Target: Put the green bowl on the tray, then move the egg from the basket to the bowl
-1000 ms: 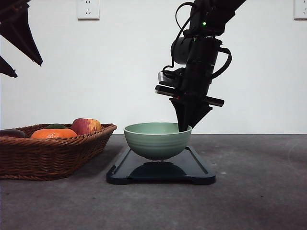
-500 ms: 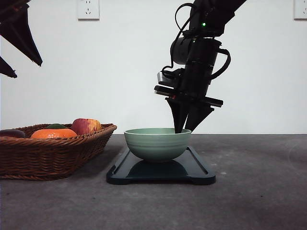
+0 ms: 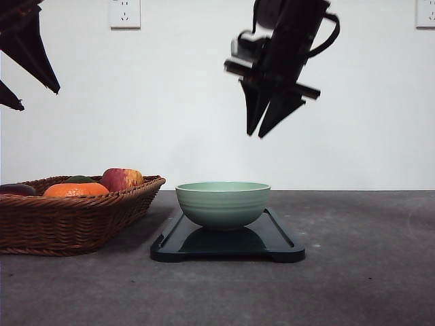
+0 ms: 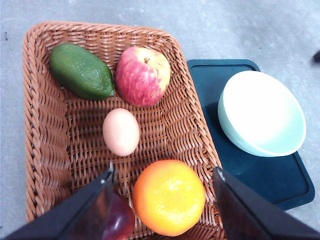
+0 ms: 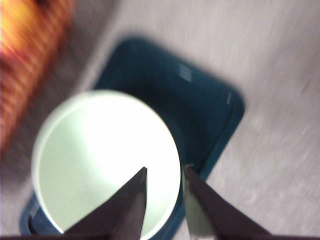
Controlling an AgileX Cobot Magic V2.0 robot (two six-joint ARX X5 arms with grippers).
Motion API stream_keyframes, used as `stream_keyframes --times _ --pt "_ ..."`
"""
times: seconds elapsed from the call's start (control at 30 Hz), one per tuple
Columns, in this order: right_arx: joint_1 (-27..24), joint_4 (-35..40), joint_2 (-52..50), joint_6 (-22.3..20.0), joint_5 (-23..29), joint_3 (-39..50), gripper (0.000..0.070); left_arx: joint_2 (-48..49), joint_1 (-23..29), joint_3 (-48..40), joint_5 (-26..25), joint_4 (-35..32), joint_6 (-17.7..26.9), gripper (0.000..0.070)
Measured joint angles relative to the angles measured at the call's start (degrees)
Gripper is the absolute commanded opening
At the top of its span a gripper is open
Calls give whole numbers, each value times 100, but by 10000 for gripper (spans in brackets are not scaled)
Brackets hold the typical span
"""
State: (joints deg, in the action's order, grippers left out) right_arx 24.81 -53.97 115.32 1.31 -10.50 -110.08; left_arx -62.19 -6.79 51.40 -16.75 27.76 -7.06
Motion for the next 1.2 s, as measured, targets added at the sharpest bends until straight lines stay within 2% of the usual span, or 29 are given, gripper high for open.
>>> stream_keyframes --times 0.23,0.47,0.77,1.0,1.2 --pt "18 1501 -853 1 -186 2000 137 0 0 0 0 7 -1 387" --pt "8 2910 -2397 1 -289 4109 137 0 0 0 0 2 1 387" --pt "-12 4192 -4319 98 -295 6618 137 0 -4 0 0 -10 -1 387" --pt "-12 4240 -5554 390 -293 7924 137 -3 -174 13 2 6 -1 387" --pt "-12 4148 -5993 449 -295 8048 137 -343 -346 389 119 57 0 389"
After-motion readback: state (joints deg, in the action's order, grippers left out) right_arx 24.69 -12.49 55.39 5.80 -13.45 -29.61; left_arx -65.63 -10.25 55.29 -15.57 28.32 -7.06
